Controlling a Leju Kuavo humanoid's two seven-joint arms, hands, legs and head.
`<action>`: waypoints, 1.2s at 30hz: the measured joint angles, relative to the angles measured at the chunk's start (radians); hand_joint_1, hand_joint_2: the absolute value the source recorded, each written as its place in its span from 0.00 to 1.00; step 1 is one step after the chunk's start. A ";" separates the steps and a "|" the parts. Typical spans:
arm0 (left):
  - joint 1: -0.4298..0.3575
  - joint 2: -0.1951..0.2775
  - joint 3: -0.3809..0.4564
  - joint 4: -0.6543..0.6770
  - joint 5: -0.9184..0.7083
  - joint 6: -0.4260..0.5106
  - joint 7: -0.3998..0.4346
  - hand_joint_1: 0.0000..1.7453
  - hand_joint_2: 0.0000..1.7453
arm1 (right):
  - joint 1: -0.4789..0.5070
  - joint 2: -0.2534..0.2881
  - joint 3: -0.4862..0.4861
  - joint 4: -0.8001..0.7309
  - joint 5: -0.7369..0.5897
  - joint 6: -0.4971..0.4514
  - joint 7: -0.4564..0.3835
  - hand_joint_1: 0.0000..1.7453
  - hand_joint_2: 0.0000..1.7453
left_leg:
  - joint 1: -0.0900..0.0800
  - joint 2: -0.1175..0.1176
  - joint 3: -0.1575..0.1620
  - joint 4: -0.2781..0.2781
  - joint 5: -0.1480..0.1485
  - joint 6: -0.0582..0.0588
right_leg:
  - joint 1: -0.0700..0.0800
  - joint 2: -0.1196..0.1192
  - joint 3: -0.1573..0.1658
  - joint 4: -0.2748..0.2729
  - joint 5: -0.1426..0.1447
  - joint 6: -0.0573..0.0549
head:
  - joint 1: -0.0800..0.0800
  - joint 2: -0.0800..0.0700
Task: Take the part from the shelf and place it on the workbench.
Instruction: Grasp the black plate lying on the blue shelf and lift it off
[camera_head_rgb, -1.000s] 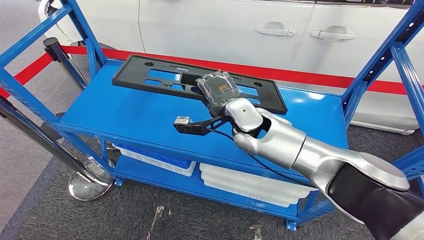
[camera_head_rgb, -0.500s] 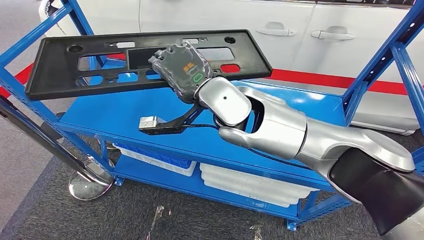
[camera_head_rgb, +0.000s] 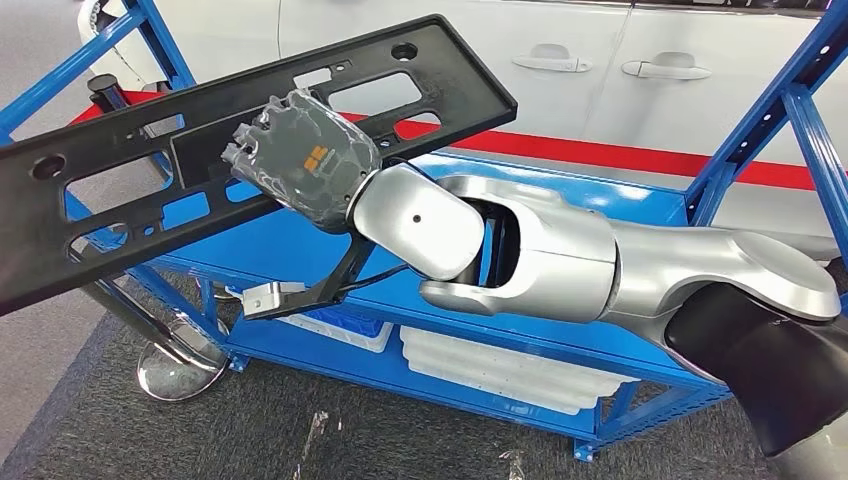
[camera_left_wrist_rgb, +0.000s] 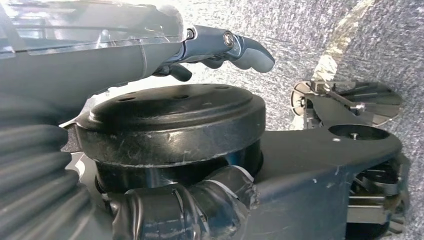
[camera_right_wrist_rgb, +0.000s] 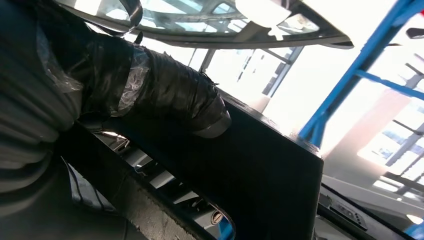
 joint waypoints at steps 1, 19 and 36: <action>0.000 0.000 0.000 0.000 0.000 0.000 0.000 0.00 1.00 | 0.000 0.000 0.003 -0.006 -0.006 0.002 0.002 1.00 1.00 | 0.000 0.000 0.000 0.000 0.000 0.000 | 0.000 0.000 0.000 0.000 0.000 0.000 | 0.000 0.000; -0.002 0.000 -0.001 0.000 -0.018 -0.032 -0.023 0.00 1.00 | 0.032 -0.023 0.005 -0.057 -0.139 -0.049 0.037 1.00 1.00 | 0.000 0.000 0.000 0.000 0.000 0.000 | 0.000 0.000 0.000 0.000 0.000 0.000 | 0.000 0.000; -0.004 -0.002 -0.033 0.000 -0.029 -0.008 -0.016 0.00 1.00 | 0.076 -0.084 -0.020 -0.114 -0.071 -0.096 0.070 1.00 1.00 | 0.000 0.000 0.000 0.001 0.000 0.000 | 0.000 0.000 0.000 -0.001 0.000 0.000 | 0.000 0.000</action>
